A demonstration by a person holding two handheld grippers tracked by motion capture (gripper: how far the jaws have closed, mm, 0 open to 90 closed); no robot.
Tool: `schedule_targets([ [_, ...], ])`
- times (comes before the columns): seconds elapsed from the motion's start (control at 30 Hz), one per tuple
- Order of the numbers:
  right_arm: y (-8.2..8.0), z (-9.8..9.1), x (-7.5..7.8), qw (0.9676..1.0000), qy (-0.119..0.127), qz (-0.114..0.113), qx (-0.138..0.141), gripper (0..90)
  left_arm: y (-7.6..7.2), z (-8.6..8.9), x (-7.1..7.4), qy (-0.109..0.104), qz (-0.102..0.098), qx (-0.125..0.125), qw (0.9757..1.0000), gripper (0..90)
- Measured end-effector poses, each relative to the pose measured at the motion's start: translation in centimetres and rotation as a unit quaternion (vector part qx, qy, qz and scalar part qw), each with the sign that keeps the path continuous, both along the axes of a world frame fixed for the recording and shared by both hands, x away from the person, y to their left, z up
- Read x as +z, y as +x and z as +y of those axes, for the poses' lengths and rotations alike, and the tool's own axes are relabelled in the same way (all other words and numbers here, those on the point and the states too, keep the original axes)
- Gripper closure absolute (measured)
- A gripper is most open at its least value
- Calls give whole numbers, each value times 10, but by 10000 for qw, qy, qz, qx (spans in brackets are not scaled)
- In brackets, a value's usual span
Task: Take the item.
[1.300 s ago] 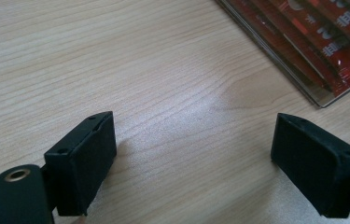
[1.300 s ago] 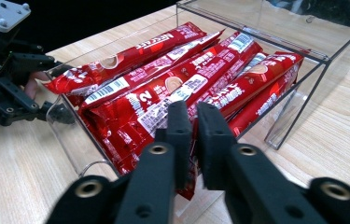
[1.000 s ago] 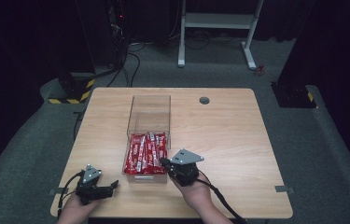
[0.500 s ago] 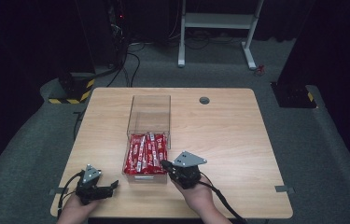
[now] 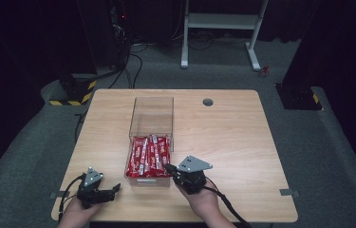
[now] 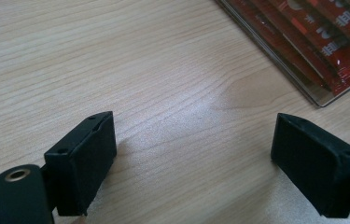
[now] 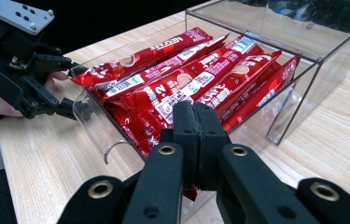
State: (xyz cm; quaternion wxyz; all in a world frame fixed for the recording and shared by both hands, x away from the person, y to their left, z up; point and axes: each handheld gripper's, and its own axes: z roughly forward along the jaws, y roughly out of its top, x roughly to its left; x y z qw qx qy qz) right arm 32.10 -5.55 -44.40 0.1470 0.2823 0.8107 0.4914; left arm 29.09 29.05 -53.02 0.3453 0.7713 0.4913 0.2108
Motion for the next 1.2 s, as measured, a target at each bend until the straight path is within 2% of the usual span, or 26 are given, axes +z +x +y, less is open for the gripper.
schedule_targets([
  [0.3,-1,-2,2,10000,4,-77,-54,896,0,0,0,-2,4,-3,10000,144],
  [0.6,3,-13,9,9995,194,-114,-215,897,0,0,0,12,-3,-1,10000,145],
  [1.2,8,-29,19,9978,418,-281,-424,897,0,0,0,8,-4,0,10000,145],
])
